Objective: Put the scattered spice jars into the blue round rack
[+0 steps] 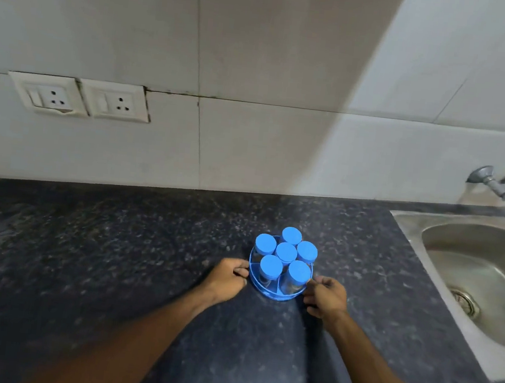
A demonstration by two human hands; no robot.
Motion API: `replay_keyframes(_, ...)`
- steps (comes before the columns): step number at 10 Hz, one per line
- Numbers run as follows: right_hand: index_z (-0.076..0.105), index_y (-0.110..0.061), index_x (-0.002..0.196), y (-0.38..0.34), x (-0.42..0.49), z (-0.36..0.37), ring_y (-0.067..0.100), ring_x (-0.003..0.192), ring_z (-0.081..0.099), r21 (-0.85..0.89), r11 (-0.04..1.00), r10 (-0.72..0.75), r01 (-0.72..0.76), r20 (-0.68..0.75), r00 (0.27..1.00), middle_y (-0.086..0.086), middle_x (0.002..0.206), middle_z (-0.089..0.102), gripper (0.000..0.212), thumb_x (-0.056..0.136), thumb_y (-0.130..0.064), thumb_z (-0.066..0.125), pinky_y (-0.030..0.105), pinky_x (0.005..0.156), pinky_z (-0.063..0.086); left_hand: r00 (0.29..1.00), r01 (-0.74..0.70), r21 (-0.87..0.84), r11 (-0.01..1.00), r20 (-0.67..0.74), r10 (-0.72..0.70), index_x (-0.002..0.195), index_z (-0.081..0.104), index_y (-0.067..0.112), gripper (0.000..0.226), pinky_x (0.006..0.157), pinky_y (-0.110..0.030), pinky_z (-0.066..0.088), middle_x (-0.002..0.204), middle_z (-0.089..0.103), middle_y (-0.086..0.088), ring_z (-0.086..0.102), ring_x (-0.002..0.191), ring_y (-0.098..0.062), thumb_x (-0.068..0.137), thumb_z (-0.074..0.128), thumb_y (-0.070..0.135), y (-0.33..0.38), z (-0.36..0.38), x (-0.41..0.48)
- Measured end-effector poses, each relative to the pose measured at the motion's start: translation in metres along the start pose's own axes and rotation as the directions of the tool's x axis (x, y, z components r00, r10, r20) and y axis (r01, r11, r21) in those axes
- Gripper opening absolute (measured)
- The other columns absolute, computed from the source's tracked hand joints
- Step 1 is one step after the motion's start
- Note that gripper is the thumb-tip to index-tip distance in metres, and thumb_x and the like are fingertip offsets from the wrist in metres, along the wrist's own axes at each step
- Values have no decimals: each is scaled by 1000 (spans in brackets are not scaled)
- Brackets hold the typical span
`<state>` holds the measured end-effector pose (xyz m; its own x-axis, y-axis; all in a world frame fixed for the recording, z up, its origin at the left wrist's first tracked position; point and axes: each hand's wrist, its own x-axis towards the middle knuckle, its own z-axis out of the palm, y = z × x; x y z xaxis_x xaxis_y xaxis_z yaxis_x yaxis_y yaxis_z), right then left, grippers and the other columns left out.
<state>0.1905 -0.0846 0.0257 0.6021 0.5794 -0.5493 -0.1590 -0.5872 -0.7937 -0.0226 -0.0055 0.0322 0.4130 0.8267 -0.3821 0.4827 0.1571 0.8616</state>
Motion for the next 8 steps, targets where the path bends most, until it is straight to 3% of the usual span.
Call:
replay_keyframes(1, 58, -7, 85, -19, 31, -14, 21, 48, 55, -1, 1000, -18, 18, -64, 998, 12, 62, 63, 3, 88, -5, 58, 24, 41, 46, 997, 77, -69, 995, 16, -76, 112, 69, 8, 40, 65, -19, 46, 83, 66, 7, 56, 75, -6, 86, 45, -9, 28, 24, 21)
replay_keyframes(2, 63, -3, 74, -45, 61, -20, 23, 45, 58, -15, 1000, -15, 14, -126, 992, 14, 57, 63, 11, 82, 1, 57, 29, 40, 54, 986, 160, -145, 976, -10, -163, 108, 70, 15, 36, 73, -25, 49, 96, 72, -6, 60, 85, -13, 86, 48, -2, 52, 40, 44)
replay_keyframes(3, 65, -4, 66, -63, 80, -11, 26, 51, 62, 13, 999, -36, 38, -131, 991, 13, 58, 64, 18, 82, 1, 59, 44, 61, 63, 981, 178, -216, 960, -39, -190, 100, 69, 19, 38, 76, -32, 49, 92, 69, -5, 59, 86, -16, 85, 44, -4, 65, 36, 63)
replay_keyframes(4, 63, -7, 62, -83, 109, -2, 24, 60, 62, 12, 996, -85, 85, -11, 996, 16, 67, 67, 21, 78, 6, 59, 44, 66, 60, 978, 161, -313, 936, -80, -195, 112, 62, 14, 48, 75, -34, 44, 92, 66, 9, 56, 87, -16, 84, 36, -15, 86, 35, 91)
replay_keyframes(5, 70, -5, 72, -100, 123, 9, 19, 65, 59, -34, 987, -149, 156, 146, 978, 11, 73, 70, 8, 73, 1, 65, 41, 63, 57, 975, 136, -335, 932, -122, -186, 112, 52, 28, 56, 80, -35, 44, 95, 59, 16, 56, 81, -8, 83, 37, -18, 102, 33, 111)
replay_keyframes(6, 73, -6, 99, -110, 124, 15, 17, 71, 63, 41, 987, -158, 153, 293, 943, 14, 92, 76, 19, 81, -3, 68, 34, 62, 53, 971, 123, -327, 937, -155, -181, 99, 55, 28, 43, 74, -29, 46, 88, 58, 15, 55, 79, -7, 89, 41, -11, 112, 32, 121)
replay_keyframes(7, 65, -9, 116, -110, 119, 9, 17, 86, 65, 122, 981, -185, 151, 354, 917, 8, 109, 73, 30, 92, 5, 55, 31, 72, 55, 966, 119, -325, 938, -182, -185, 117, 54, 19, 42, 66, -25, 42, 94, 60, 12, 57, 84, -11, 89, 42, -10, 111, 30, 124)
replay_keyframes(8, 47, -9, 141, -98, 107, -2, 23, 103, 64, 110, 984, -166, 138, 312, 935, 7, 123, 64, 49, 95, 5, 53, 45, 92, 55, 955, 130, -307, 943, -217, -202, 141, 45, 8, 52, 63, -19, 42, 130, 60, -6, 60, 104, -20, 91, 48, -8, 102, 33, 106)
